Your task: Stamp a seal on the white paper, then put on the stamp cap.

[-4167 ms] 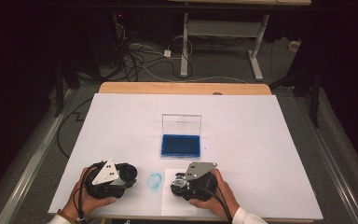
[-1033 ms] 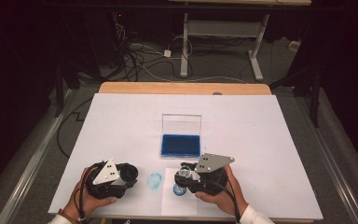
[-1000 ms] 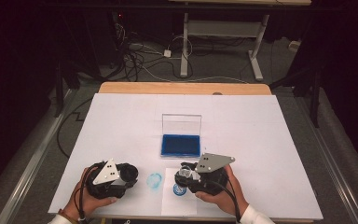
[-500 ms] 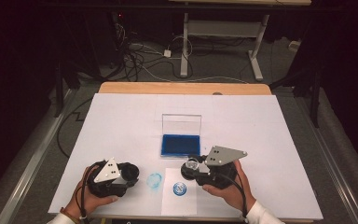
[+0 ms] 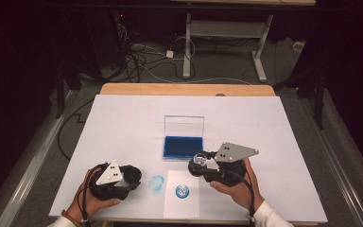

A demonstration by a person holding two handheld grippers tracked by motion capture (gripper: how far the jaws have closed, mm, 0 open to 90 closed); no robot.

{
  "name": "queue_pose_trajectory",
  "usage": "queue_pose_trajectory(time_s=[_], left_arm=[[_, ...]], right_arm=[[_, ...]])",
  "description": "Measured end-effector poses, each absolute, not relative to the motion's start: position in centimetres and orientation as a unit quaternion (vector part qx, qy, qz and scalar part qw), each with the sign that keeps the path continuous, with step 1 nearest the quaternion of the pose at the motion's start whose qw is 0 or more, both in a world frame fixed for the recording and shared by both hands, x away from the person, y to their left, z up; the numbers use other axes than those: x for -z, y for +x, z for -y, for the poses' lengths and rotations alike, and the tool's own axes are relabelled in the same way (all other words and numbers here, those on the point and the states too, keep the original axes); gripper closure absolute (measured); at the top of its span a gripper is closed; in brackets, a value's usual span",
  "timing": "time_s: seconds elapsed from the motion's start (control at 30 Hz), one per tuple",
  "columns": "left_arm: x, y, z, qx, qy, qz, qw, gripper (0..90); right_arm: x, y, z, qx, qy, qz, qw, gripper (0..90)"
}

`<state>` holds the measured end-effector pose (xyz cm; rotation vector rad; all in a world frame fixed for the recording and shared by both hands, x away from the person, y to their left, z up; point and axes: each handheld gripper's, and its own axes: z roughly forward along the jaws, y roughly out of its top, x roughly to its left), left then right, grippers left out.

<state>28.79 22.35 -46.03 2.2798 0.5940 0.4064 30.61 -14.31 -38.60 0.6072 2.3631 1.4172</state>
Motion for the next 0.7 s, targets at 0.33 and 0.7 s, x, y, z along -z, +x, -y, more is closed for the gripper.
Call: queue_pose_trajectory(time_s=[0.33, 0.7], left_arm=[[46.1, 28.9, -22.1, -0.153, 0.887, -0.231, 0.370, 36.5], [45.9, 29.1, -20.8, -0.147, 0.889, -0.218, 0.374, 36.6]], right_arm=[[37.8, 30.8, 14.8, -0.504, 0.215, -0.820, 0.167, 56.8], [36.9, 31.1, 15.0, -0.516, 0.216, -0.811, 0.174, 56.8]])
